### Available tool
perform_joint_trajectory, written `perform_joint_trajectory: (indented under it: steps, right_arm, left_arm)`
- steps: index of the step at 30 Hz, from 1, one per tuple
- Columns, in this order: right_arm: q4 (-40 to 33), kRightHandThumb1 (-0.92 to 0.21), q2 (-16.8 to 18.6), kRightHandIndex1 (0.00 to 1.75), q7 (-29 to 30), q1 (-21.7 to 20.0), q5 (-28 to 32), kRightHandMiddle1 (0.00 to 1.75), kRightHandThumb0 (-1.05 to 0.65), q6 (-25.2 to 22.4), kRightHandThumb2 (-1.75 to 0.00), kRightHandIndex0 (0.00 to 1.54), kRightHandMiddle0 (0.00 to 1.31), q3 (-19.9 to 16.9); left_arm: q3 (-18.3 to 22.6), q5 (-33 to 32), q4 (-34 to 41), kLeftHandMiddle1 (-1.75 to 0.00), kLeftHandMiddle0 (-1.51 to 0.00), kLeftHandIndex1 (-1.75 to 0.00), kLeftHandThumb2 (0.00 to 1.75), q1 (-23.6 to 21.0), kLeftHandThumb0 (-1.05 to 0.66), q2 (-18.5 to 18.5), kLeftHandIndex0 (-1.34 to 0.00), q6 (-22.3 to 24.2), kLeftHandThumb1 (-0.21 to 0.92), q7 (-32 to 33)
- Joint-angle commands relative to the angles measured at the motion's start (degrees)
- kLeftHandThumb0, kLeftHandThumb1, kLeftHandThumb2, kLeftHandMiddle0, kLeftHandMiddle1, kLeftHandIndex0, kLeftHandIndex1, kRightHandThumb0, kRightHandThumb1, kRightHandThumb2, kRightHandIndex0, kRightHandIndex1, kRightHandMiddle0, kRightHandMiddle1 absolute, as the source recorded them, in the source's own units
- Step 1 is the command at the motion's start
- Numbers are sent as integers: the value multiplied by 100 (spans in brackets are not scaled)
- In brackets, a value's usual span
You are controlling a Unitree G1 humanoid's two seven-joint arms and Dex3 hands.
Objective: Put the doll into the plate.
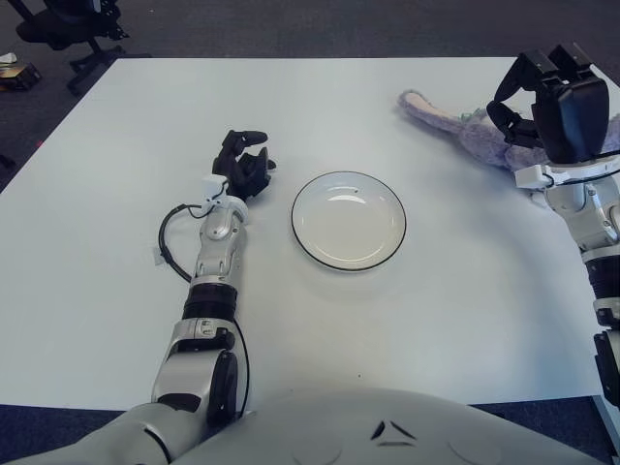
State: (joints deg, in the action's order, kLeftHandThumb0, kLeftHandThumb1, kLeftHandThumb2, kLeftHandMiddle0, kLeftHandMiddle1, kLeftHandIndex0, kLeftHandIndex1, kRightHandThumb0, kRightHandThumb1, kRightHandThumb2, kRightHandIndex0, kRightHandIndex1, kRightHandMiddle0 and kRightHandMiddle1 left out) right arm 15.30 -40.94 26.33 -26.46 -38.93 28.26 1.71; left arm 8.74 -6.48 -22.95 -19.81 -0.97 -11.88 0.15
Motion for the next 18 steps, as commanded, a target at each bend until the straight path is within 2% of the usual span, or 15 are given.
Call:
perform_joint_trajectory:
  steps: [1,2,4,5,6,7,8,9,10,13,17,18]
  right_arm:
    - [-145,-56,48,172,-133,10,94,175,39,-81,-97,44,53,-92]
    - [-157,-56,52,172,-147,14,96,175,39,-90,-97,44,53,-98]
    - [-1293,-56,223,172,-1461,284,85,175,39,-1699,-97,44,53,-238]
    - [-1656,-68,275,162,-1885,364,44,152,38,-2229,-74,46,46,-274]
    - [-1871,-76,307,155,-2130,409,10,133,37,-2541,-56,47,43,-291]
    - [-1954,-82,301,150,-2290,402,-102,120,36,-2730,-44,48,40,-268]
    - [-2033,-83,301,138,-2417,401,-177,112,21,-2887,-38,45,39,-251]
    - [-2107,-85,284,116,-2587,390,-259,96,-2,-3056,-26,43,39,-223]
    - [-2173,-87,276,92,-2716,384,-314,78,-18,-3191,-17,43,40,-202]
    - [-2327,-90,285,57,-2906,393,-376,51,-37,-3427,-6,47,44,-175]
    - [-2522,-92,310,42,-3087,413,-436,39,-44,-3699,-2,49,47,-146]
    - [-2539,-92,232,41,-3287,358,-513,39,-44,-3824,-2,49,47,-95]
  left_arm:
    - [-11,18,-84,-160,-53,-135,75,195,-1,39,-45,75,64,41]
    - [-11,18,-83,-160,-53,-135,75,195,-1,39,-45,76,64,41]
    - [-8,17,-65,-160,-53,-135,75,205,-1,31,-45,88,64,36]
    - [-8,17,-59,-160,-53,-135,75,208,-1,28,-45,93,64,35]
    - [-7,17,-56,-160,-53,-135,75,210,-1,26,-45,95,64,34]
    - [-7,17,-54,-160,-53,-135,75,211,-1,25,-45,98,64,34]
    - [-7,18,-53,-160,-53,-135,75,212,-1,25,-45,99,64,34]
    - [-7,19,-53,-160,-53,-135,75,212,-1,23,-45,101,64,35]
    - [-7,20,-54,-160,-53,-135,75,211,-1,22,-45,102,64,35]
    - [-7,21,-54,-160,-54,-135,75,211,-1,21,-45,104,64,35]
    - [-6,22,-52,-160,-54,-135,75,211,-1,23,-45,107,63,35]
    - [-9,27,-46,-160,-54,-135,75,213,-1,23,-45,111,63,38]
